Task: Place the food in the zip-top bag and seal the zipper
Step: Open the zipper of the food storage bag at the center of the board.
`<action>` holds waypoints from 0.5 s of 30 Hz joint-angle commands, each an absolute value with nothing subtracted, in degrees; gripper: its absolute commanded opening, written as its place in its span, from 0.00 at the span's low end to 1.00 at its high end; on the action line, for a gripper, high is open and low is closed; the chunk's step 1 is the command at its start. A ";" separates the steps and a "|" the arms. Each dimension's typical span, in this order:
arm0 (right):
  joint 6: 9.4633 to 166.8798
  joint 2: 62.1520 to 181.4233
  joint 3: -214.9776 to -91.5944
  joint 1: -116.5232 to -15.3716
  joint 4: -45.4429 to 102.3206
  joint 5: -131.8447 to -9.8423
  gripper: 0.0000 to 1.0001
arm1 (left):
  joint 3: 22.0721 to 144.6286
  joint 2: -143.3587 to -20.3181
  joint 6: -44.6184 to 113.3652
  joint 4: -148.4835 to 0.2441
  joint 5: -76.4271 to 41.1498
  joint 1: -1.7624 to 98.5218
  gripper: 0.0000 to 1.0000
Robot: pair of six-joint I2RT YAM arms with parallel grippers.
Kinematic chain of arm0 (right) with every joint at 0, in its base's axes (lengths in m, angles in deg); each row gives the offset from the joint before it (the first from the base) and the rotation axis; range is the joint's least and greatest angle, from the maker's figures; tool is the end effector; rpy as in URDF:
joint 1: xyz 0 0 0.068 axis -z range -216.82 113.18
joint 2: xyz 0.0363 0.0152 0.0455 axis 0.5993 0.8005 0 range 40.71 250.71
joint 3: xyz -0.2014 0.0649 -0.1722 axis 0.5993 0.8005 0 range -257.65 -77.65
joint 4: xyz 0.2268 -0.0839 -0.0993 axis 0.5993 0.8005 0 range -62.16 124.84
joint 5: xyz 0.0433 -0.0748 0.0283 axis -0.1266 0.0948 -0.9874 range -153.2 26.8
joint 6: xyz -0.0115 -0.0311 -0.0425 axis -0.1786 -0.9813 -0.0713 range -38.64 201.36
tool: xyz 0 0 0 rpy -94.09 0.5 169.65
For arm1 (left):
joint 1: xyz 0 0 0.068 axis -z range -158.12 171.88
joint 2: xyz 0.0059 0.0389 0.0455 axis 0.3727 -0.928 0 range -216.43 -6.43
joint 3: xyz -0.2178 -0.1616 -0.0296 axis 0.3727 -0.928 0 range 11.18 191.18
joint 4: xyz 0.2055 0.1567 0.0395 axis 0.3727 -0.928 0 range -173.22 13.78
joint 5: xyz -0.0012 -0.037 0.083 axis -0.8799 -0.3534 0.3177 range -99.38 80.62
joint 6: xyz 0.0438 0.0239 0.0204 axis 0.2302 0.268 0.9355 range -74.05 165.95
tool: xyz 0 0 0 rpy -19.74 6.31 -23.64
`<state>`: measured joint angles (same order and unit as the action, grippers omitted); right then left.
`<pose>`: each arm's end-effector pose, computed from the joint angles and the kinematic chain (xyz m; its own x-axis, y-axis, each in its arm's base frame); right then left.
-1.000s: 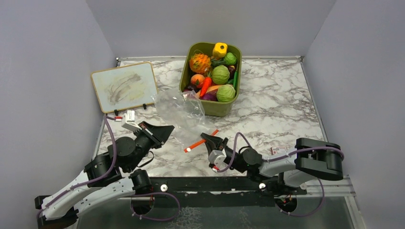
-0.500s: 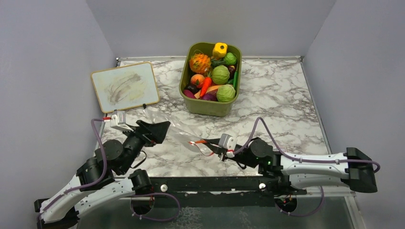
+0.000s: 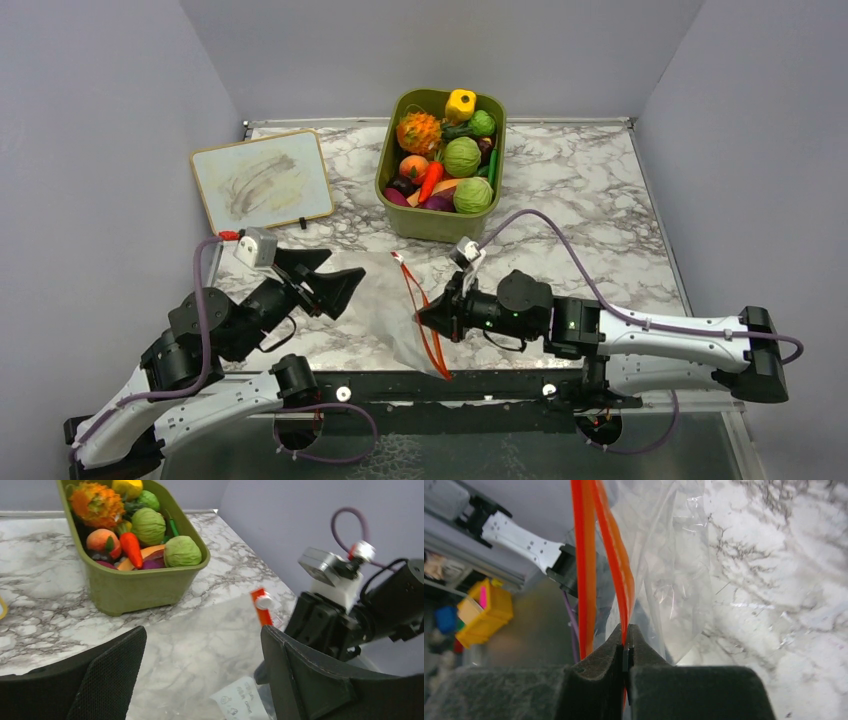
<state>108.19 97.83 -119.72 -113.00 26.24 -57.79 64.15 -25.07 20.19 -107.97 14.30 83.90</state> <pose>0.0595 0.2276 0.3041 -0.4760 -0.0540 -0.8778 -0.8180 0.3936 0.4194 0.0337 -0.0327 0.3903 -0.2507 -0.3766 -0.8918 0.5681 0.6887 -0.4505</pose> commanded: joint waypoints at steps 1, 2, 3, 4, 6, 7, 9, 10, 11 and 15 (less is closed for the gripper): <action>131.98 102.47 -127.08 -113.40 38.58 -51.02 0.01 | 65.32 -26.46 23.69 -107.17 3.17 83.99 0.88; 133.98 103.59 -127.73 -113.38 38.91 -50.62 0.01 | 64.99 -26.69 23.04 -107.01 2.29 84.02 0.88; 135.84 104.50 -128.02 -113.44 38.46 -50.29 0.01 | 64.59 -27.04 22.27 -106.85 1.58 84.03 0.88; 137.22 105.41 -128.12 -113.45 37.55 -49.98 0.01 | 64.13 -27.46 21.57 -106.74 0.98 84.02 0.88; 139.54 106.76 -128.02 -113.40 34.84 -49.40 0.01 | 62.80 -28.58 19.97 -106.70 0.64 84.02 0.88; 140.41 107.38 -128.01 -113.38 33.35 -49.07 0.01 | 61.94 -29.17 19.16 -106.66 1.12 84.02 0.88; 141.39 108.58 -128.33 -113.37 30.65 -48.30 0.01 | 60.16 -30.35 18.15 -106.67 1.14 84.01 0.88; 141.88 109.21 -128.75 -113.43 30.01 -47.63 0.01 | 59.54 -30.95 17.82 -106.68 0.61 84.02 0.88; 142.83 110.08 -129.58 -113.38 30.17 -46.84 0.01 | 59.04 -31.64 17.49 -106.55 0.08 84.02 0.88; 144.57 115.23 -135.34 -113.43 36.90 -43.62 0.01 | 58.35 -34.23 17.54 -106.59 0.00 84.02 0.87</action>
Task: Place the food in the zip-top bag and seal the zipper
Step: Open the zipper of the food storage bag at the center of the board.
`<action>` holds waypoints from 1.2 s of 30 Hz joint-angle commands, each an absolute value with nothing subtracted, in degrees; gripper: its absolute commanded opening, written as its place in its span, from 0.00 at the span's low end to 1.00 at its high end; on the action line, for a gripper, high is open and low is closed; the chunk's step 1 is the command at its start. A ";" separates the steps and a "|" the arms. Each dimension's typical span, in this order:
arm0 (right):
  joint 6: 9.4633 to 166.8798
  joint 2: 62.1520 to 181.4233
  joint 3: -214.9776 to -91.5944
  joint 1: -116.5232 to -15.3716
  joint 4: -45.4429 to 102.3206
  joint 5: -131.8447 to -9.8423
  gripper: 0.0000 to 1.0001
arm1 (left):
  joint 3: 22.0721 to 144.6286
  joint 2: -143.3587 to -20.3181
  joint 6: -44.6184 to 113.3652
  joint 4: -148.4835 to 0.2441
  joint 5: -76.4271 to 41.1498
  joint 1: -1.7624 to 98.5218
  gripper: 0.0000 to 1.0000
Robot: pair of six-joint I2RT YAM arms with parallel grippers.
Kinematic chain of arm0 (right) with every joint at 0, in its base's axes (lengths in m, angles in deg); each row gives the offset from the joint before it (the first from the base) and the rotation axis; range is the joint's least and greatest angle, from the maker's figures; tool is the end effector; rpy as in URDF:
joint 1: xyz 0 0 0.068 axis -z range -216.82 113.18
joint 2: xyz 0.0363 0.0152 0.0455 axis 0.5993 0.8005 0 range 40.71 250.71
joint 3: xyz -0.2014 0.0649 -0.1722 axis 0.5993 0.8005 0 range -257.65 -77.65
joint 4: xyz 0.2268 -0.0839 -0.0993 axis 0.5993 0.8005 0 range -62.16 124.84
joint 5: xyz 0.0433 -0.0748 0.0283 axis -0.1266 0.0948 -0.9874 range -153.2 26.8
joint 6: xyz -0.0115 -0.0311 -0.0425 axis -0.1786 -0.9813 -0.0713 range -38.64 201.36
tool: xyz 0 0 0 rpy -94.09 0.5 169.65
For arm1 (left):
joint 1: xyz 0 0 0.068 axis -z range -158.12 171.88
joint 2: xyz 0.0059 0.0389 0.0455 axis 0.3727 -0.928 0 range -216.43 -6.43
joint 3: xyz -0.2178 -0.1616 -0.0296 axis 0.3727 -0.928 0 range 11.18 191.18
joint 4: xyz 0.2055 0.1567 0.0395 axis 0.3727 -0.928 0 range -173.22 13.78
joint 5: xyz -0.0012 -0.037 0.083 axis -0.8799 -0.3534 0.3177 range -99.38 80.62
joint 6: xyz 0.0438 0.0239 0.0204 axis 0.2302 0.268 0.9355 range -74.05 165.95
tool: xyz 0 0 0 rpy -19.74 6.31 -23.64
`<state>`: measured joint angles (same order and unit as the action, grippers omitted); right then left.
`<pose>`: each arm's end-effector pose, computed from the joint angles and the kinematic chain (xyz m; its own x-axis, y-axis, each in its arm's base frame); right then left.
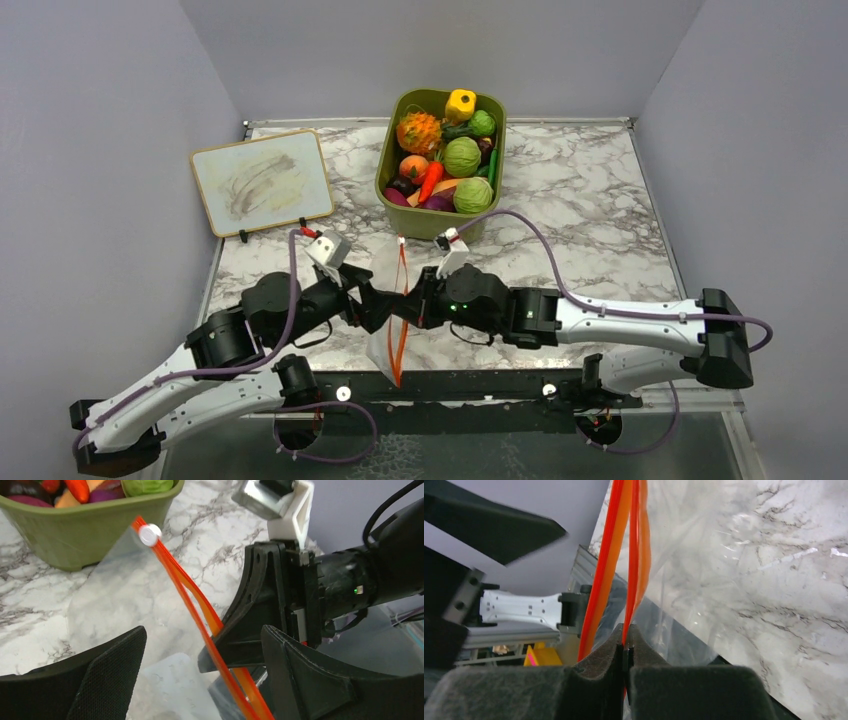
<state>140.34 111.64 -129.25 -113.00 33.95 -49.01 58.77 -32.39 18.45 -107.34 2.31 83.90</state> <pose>0.0760 0.2725 0.2919 -0.8143 0.1678 -0.5557 -0.3700 0.5876 0.7196 0.0513 -0.0809 0.3572 -0.4247 -0.1645 -0.8903 0.6483 0.6312 -0.4259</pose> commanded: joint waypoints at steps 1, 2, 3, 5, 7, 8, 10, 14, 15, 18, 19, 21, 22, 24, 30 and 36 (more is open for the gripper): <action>144.55 116.35 -136.67 -113.39 38.26 -43.30 0.01 | 58.32 -34.65 17.70 -106.57 -0.02 84.02 0.87; 144.59 117.21 -137.67 -113.38 39.10 -43.06 0.01 | 58.17 -34.99 17.80 -106.60 0.04 84.02 0.87; 144.86 117.96 -138.24 -113.37 39.56 -42.90 0.01 | 58.06 -35.26 17.81 -106.51 0.17 84.02 0.86; 145.60 118.80 -138.36 -113.39 39.08 -42.82 0.01 | 57.75 -35.68 18.21 -106.67 1.45 84.01 0.83; 146.21 119.02 -137.43 -113.37 37.60 -43.47 0.01 | 57.36 -35.95 19.07 -107.22 3.45 84.02 0.77; 146.48 118.90 -136.92 -113.38 36.68 -43.94 0.01 | 57.33 -36.15 19.28 -107.76 4.53 84.02 0.75; 146.93 118.40 -135.61 -113.40 34.63 -44.53 0.01 | 57.40 -36.33 19.53 -108.61 5.88 84.02 0.70; 147.72 118.05 -135.00 -113.38 34.35 -43.50 0.01 | 57.51 -36.40 19.43 -109.18 5.72 83.97 0.64; 147.94 118.05 -135.12 -113.37 34.81 -42.89 0.01 | 57.60 -36.42 19.38 -109.33 5.59 84.02 0.63; 148.44 117.80 -134.90 -113.38 35.20 -41.68 0.01 | 57.54 -36.33 19.29 -109.94 5.81 83.97 0.59; 148.46 117.67 -134.73 -113.37 35.04 -41.48 0.01 | 57.52 -36.25 19.24 -110.13 5.97 84.01 0.58; 148.71 117.55 -134.53 -113.42 35.05 -41.05 0.01 | 57.31 -36.35 19.34 -110.55 6.20 83.99 0.57; 148.81 117.46 -134.45 -113.38 35.05 -40.90 0.01 | 57.06 -36.36 19.32 -110.66 6.45 83.99 0.57; 148.93 117.34 -134.27 -113.40 35.05 -40.62 0.01 | 56.61 -36.57 19.40 -110.88 6.76 84.00 0.56; 148.89 116.80 -133.99 -113.37 34.91 -40.16 0.01 | 55.36 -38.14 19.77 -110.88 8.23 84.02 0.49; 148.47 115.51 -133.11 -113.38 36.39 -37.93 0.01 | 54.93 -39.62 20.22 -110.93 9.31 84.01 0.29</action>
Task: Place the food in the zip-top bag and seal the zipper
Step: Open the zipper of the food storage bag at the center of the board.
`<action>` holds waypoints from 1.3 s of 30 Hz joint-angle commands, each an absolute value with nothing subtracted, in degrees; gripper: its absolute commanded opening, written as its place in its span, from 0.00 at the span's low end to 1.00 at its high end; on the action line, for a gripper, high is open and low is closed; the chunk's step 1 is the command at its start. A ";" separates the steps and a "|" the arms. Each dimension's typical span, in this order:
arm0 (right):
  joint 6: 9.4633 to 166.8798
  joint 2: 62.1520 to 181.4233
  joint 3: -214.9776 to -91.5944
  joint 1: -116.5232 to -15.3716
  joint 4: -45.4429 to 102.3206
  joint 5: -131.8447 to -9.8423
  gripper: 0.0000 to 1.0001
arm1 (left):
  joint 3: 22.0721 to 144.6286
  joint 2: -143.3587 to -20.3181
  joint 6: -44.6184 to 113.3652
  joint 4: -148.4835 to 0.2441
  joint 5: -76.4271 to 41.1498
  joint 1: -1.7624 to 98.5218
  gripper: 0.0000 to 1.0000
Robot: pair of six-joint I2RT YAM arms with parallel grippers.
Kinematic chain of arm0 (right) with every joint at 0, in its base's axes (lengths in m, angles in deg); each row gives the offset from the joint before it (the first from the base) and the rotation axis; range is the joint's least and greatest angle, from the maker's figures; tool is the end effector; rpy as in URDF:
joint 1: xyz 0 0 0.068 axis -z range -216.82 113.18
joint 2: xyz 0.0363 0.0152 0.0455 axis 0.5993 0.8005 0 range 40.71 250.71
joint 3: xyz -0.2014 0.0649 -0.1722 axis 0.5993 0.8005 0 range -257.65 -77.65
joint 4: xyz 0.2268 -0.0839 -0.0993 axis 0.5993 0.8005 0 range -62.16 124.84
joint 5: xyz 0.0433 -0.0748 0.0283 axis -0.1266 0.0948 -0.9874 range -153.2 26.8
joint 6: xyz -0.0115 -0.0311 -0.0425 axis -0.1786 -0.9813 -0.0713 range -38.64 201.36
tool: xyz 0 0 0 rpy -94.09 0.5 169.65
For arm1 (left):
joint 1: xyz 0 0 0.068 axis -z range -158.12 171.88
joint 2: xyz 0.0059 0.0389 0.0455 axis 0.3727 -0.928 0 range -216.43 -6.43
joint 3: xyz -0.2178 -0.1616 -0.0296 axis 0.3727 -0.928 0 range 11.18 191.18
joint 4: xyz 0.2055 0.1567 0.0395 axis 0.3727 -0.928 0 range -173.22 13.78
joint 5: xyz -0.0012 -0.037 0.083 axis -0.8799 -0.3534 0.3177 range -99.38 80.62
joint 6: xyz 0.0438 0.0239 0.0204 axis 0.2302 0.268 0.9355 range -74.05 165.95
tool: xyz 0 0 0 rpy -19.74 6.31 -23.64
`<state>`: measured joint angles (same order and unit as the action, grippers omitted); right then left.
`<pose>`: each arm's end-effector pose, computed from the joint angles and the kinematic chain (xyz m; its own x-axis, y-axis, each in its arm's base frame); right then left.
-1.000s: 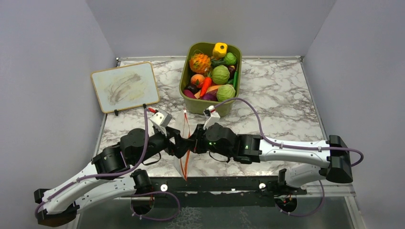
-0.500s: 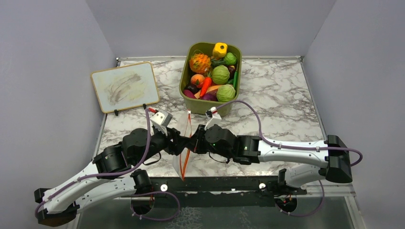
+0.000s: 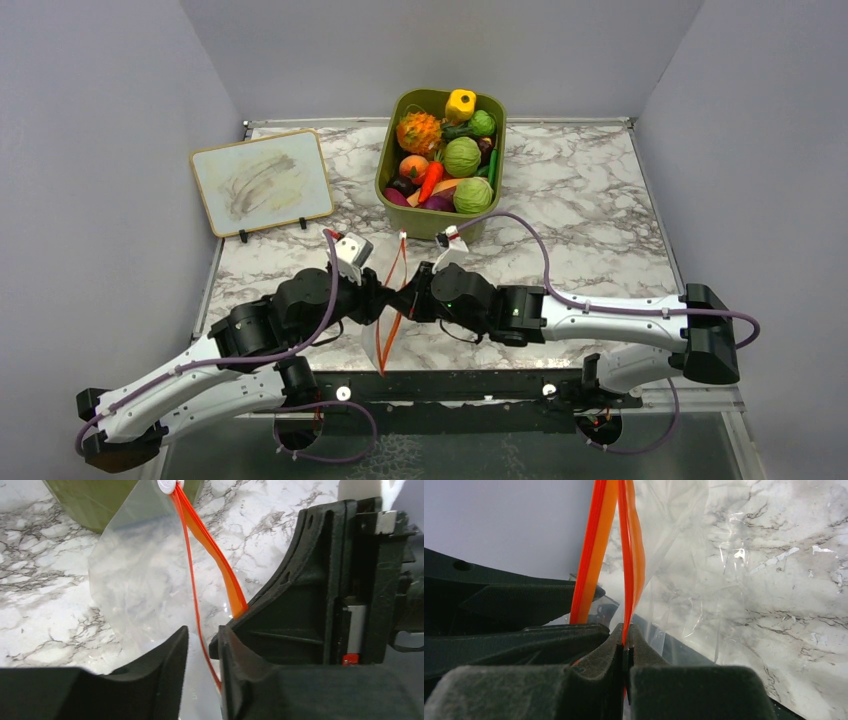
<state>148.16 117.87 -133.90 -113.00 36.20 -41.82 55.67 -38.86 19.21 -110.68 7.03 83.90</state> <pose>0.0855 0.2931 0.2871 -0.8072 0.3013 -0.5075 -0.2190 0.6457 0.7316 0.0672 -0.1048 0.3237 -0.4858 -0.0058 -0.8741 0.5667 0.7592 -0.3200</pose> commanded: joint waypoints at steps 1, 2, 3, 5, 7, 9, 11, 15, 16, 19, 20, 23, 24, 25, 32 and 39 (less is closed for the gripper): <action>148.27 115.10 -132.91 -113.40 37.03 -37.25 0.01 | 55.01 -39.73 20.25 -110.86 9.48 84.02 0.22; 148.17 114.65 -132.66 -113.38 37.70 -36.57 0.01 | 55.18 -39.68 20.33 -110.91 9.70 84.02 0.15; 148.05 114.13 -132.47 -113.37 38.61 -35.88 0.01 | 55.33 -39.48 20.43 -110.94 9.96 84.02 0.07; 147.67 112.58 -131.99 -113.38 40.47 -34.43 0.01 | 55.75 -39.02 20.55 -110.87 10.98 83.99 0.00; 145.59 110.49 -131.09 -113.42 41.33 -33.05 0.01 | 56.56 -38.59 21.03 -110.90 12.32 84.02 0.00; 143.70 108.12 -130.20 -113.43 42.45 -32.42 0.01 | 58.12 -38.15 22.37 -110.90 14.04 84.02 0.00; 143.30 105.70 -129.47 -113.41 45.06 -31.09 0.01 | 60.17 -38.07 24.32 -110.93 15.96 84.01 0.00; 144.07 101.48 -127.24 -113.42 48.94 -28.61 0.01 | 64.54 -38.65 29.12 -110.93 20.28 84.02 0.00; 144.61 100.69 -126.39 -113.38 49.17 -28.38 0.01 | 65.48 -38.94 30.20 -110.86 21.14 84.02 0.00; 145.68 99.36 -123.92 -113.40 48.33 -28.55 0.01 | 67.59 -40.10 32.46 -110.83 22.44 84.02 0.00; 145.86 99.30 -123.30 -113.42 47.78 -28.96 0.01 | 67.92 -40.60 33.03 -110.82 22.56 84.02 0.00; 145.89 100.53 -122.09 -113.38 45.51 -30.09 0.01 | 68.57 -42.04 33.96 -110.86 22.09 84.02 0.00; 145.87 101.35 -121.92 -113.38 44.76 -30.37 0.01 | 68.57 -42.40 34.02 -110.92 21.47 84.02 0.00; 145.87 102.23 -121.75 -113.37 44.08 -30.74 0.01 | 68.37 -42.66 33.96 -110.79 20.25 84.02 0.00; 140.01 108.44 -120.27 -113.37 34.38 -37.60 0.01 | 61.05 -42.26 30.35 -106.92 11.81 84.02 0.00; 130.92 108.94 -122.93 -113.29 37.19 -40.07 0.21 | 53.11 -40.51 27.85 -102.55 10.93 83.96 0.00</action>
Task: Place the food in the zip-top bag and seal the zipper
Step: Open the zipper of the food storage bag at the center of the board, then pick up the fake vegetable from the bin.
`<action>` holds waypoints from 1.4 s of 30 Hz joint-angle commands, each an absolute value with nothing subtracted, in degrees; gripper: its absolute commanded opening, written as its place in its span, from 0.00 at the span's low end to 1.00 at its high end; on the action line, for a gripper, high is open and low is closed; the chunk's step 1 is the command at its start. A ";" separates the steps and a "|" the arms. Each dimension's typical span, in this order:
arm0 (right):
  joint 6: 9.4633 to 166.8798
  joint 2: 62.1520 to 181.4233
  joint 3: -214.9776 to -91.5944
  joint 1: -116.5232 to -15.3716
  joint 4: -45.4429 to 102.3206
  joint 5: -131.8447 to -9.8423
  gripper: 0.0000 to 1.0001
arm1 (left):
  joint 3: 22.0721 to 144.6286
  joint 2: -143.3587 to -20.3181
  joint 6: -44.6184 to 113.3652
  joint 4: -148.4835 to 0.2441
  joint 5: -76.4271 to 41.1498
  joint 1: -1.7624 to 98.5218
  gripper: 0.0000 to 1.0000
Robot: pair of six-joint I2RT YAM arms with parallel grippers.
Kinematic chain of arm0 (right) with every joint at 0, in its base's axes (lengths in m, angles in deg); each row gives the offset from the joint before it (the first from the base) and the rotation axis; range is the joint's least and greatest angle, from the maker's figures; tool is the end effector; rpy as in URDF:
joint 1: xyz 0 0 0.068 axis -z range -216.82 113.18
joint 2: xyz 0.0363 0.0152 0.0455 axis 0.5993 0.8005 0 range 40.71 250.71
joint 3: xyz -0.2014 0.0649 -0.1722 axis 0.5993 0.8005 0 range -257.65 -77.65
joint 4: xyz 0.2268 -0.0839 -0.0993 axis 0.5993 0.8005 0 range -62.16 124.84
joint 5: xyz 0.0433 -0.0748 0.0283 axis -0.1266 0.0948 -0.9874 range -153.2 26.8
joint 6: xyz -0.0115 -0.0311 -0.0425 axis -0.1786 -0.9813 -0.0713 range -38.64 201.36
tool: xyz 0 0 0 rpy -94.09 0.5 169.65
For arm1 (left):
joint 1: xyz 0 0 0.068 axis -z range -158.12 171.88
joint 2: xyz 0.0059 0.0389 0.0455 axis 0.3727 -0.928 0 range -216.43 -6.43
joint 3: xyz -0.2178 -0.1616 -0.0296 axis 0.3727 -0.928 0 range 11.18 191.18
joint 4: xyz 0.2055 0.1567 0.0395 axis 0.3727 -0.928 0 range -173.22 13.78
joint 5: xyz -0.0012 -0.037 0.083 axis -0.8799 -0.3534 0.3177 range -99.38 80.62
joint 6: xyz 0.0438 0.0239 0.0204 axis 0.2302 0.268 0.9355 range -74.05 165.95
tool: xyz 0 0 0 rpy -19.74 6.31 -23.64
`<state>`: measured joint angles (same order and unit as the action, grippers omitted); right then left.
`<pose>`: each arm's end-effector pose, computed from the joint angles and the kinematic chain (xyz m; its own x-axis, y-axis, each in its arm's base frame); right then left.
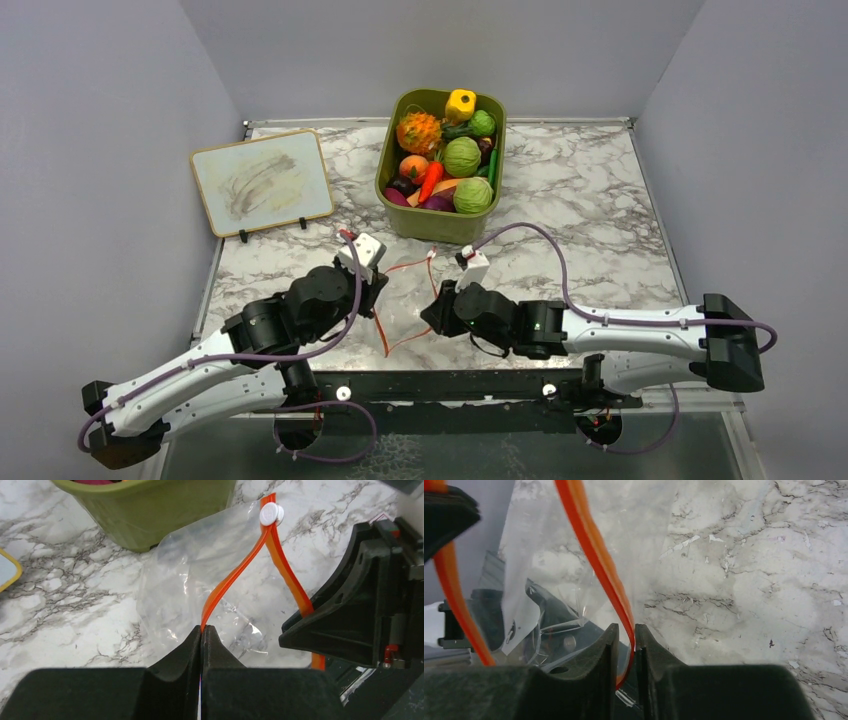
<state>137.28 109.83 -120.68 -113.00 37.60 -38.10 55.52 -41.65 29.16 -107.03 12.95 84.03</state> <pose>0.0764 0.2473 0.2441 -0.7386 0.1371 -0.6600 -0.3309 0.7794 0.5321 0.0755 -0.1138 0.3243 -0.3540 0.0978 -0.9301 0.5753 0.8069 -0.1341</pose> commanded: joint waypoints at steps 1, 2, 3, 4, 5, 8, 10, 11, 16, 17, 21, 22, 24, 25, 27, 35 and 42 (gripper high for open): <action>129.16 108.22 -122.96 -113.29 37.52 -40.65 0.23 | 53.43 -40.57 28.07 -102.61 10.99 84.01 0.00; 127.21 107.38 -122.99 -113.36 37.96 -41.20 0.25 | 53.67 -40.69 28.25 -102.60 11.01 84.02 0.00; 125.89 106.48 -123.29 -113.29 38.67 -41.58 0.27 | 53.71 -40.84 28.39 -102.43 11.06 84.02 0.00; 124.67 105.66 -123.63 -113.35 39.45 -41.91 0.30 | 53.53 -40.97 28.52 -102.23 11.10 84.02 0.00; 123.69 104.71 -124.13 -113.29 40.28 -42.15 0.34 | 53.20 -41.10 28.67 -102.09 11.03 84.02 0.00; 119.87 101.80 -126.08 -113.29 42.57 -42.98 0.49 | 52.75 -41.78 28.86 -102.37 10.73 84.01 0.00; 117.20 100.06 -127.51 -113.29 43.42 -43.71 0.59 | 52.35 -41.72 29.02 -102.34 10.49 84.01 0.00; 115.73 99.49 -128.52 -113.31 43.85 -44.06 0.63 | 52.20 -41.67 29.14 -102.26 10.46 84.01 0.00; 109.38 98.94 -135.96 -113.16 48.50 -40.17 0.71 | 51.90 -41.34 29.87 -101.98 11.68 83.96 0.00; 107.83 99.12 -137.38 -112.97 48.79 -39.42 0.73 | 51.80 -41.13 29.83 -101.98 11.71 84.01 0.00; 103.26 101.13 -142.29 -110.59 48.49 -37.16 0.78 | 51.52 -40.09 29.53 -101.96 11.69 84.00 0.00; 102.42 101.84 -143.25 -109.32 48.09 -37.29 0.79 | 51.52 -39.73 29.44 -101.95 11.97 84.02 0.00; 101.59 103.63 -144.83 -105.88 47.30 -39.55 0.79 | 51.48 -39.02 29.28 -101.97 12.46 84.02 0.00; 101.27 104.28 -145.25 -102.90 46.58 -41.66 0.79 | 51.41 -38.65 29.26 -101.93 12.69 84.02 0.00; 100.32 105.80 -145.91 -98.55 44.63 -45.56 0.78 | 51.27 -37.79 29.10 -101.97 13.18 84.02 0.00; 93.98 118.75 -154.47 -89.18 48.81 -38.99 0.75 | 50.86 -36.84 28.99 -101.65 13.25 84.02 0.00; 92.10 127.90 -160.32 -82.09 55.46 -40.93 0.81 | 51.00 -37.18 29.07 -101.71 12.14 84.01 0.00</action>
<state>94.74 124.47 -156.46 -84.85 50.26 -41.25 51.54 -37.33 28.94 -103.62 12.32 84.03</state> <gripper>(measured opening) 0.793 0.016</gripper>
